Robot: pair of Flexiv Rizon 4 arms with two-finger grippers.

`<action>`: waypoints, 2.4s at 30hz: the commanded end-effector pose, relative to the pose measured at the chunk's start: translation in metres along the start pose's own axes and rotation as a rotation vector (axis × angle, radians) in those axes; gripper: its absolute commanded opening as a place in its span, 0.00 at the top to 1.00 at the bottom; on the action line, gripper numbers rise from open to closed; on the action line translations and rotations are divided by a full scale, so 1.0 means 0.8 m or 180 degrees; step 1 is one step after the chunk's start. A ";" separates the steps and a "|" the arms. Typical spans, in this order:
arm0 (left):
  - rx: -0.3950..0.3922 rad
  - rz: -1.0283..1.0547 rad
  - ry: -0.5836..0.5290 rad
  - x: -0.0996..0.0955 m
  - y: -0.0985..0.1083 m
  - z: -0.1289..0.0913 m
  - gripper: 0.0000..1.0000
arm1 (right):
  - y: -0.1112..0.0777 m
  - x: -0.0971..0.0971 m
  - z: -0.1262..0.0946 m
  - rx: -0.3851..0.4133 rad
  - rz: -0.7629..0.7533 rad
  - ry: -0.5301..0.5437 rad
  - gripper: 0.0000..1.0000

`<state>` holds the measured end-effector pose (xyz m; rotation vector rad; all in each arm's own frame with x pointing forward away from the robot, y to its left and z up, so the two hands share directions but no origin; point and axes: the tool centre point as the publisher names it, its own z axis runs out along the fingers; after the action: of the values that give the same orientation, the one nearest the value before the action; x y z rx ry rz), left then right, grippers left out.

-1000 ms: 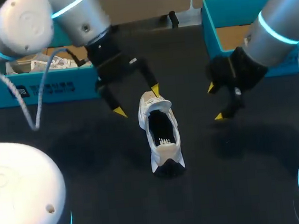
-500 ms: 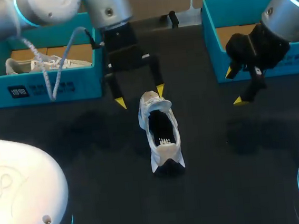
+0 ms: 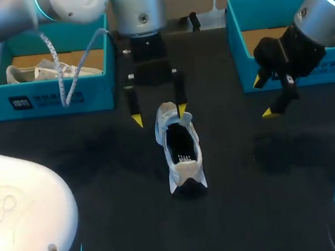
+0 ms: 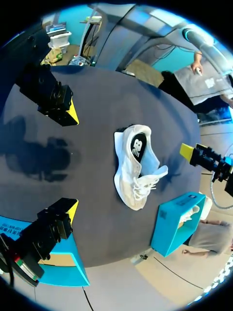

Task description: Take the shoe out of the shoebox, open the shoe tongue, remove and reinsert the insole, then place the shoe into the shoebox

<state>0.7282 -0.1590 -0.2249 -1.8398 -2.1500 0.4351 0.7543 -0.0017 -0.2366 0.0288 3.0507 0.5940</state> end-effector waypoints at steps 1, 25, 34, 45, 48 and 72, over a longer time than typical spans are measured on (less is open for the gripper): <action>-0.0113 -0.0042 -0.0025 0.005 -0.015 0.009 1.00 | 0.000 0.002 0.000 0.0009 0.0004 -0.0009 0.00; -0.0313 -0.0101 0.0079 0.005 -0.024 0.043 1.00 | 0.000 0.002 0.000 0.0009 0.0004 -0.0009 0.00; -0.0414 -0.0122 0.0034 -0.017 -0.004 0.070 1.00 | 0.000 0.002 0.000 0.0009 0.0004 -0.0009 0.00; -0.0650 -0.0103 -0.0043 -0.031 0.041 0.113 1.00 | 0.000 0.002 0.000 0.0009 0.0004 -0.0009 0.00; -0.0624 -0.0144 -0.0024 -0.035 0.050 0.124 1.00 | 0.000 0.002 0.000 0.0009 0.0004 -0.0009 0.00; -0.0759 -0.0235 -0.0211 -0.046 0.073 0.158 1.00 | 0.000 0.002 0.000 0.0009 0.0004 -0.0009 0.00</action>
<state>0.7355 -0.1949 -0.3746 -1.8790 -2.3942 0.2384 0.7535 -0.0018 -0.2359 0.0304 3.0498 0.5936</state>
